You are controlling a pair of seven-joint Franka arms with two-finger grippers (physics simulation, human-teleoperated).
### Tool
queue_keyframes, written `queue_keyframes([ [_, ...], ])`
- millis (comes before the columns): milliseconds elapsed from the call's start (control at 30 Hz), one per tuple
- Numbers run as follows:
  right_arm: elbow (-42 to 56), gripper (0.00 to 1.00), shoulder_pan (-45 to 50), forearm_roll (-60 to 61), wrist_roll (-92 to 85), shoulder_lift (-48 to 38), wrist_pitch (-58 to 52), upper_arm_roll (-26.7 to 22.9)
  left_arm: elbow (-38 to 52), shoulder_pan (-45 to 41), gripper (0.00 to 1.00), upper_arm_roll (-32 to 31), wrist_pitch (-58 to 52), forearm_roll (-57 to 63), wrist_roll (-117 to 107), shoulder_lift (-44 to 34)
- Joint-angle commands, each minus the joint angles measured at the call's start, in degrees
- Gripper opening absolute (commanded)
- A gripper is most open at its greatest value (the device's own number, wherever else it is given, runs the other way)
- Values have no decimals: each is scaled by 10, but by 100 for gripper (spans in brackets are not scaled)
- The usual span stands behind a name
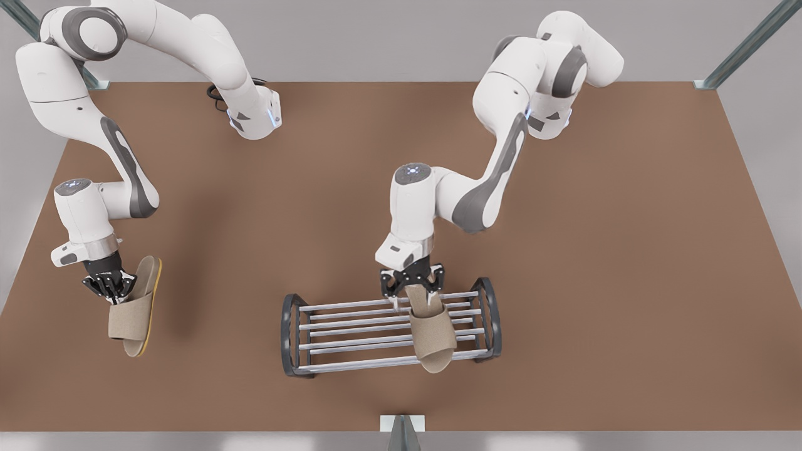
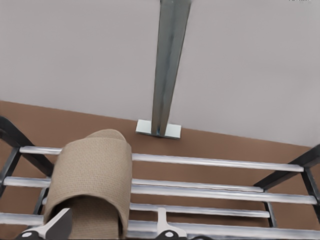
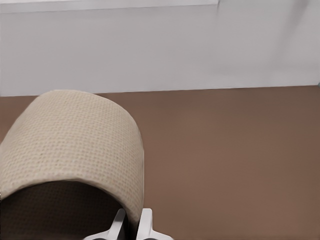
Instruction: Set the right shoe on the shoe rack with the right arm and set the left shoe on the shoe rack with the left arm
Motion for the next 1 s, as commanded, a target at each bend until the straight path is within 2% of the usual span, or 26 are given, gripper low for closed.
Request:
queue_keyframes([
  [0,0,21,0,1,-1,-1,-4,0,-7,-13,100,-4,-119,4,-3,-41],
  [33,5,21,0,1,-1,-1,-20,5,-7,-13,100,-22,-178,0,23,-76],
  [67,8,21,-3,1,-1,-1,-34,13,-18,6,100,-42,-255,-13,140,-118],
  [100,13,21,-3,2,-1,-1,-50,21,-21,63,100,-40,-321,-85,309,-145],
  [133,26,21,-3,5,6,-1,-76,35,-22,126,100,-40,-381,-92,421,-165],
  [233,68,21,3,8,32,0,-166,90,-22,230,100,-43,-465,-106,590,-185],
  [267,95,21,13,17,38,2,-203,108,-30,400,100,-172,-470,-214,616,-205],
  [300,122,21,20,18,38,5,-249,130,-43,470,100,-303,-456,-165,474,-212],
  [333,156,21,54,31,41,6,-288,130,-154,448,100,-275,-390,-126,536,-284],
  [367,180,21,82,41,42,6,-316,130,-287,420,100,-212,-278,-139,556,-364],
  [400,198,21,98,48,41,6,-333,130,-211,430,100,-216,-349,-165,549,-310],
  [433,222,21,115,51,42,6,-369,131,-258,432,100,-212,-347,-167,565,-350],
  [467,233,21,124,64,42,6,-384,134,-347,435,100,-211,-260,-164,567,-402],
  [567,276,21,128,68,42,4,-486,176,-324,441,100,-212,-285,-160,569,-386],
  [600,276,21,128,68,45,3,-491,179,-282,434,100,-213,-287,-126,574,-350],
  [667,276,21,138,68,92,3,-502,195,-285,430,100,-216,-289,-128,574,-345],
  [767,331,21,200,68,118,6,-561,193,-284,430,100,-217,-288,-124,577,-332],
  [967,356,21,277,66,174,8,-570,175,-288,430,100,-216,-315,-123,576,-337],
])
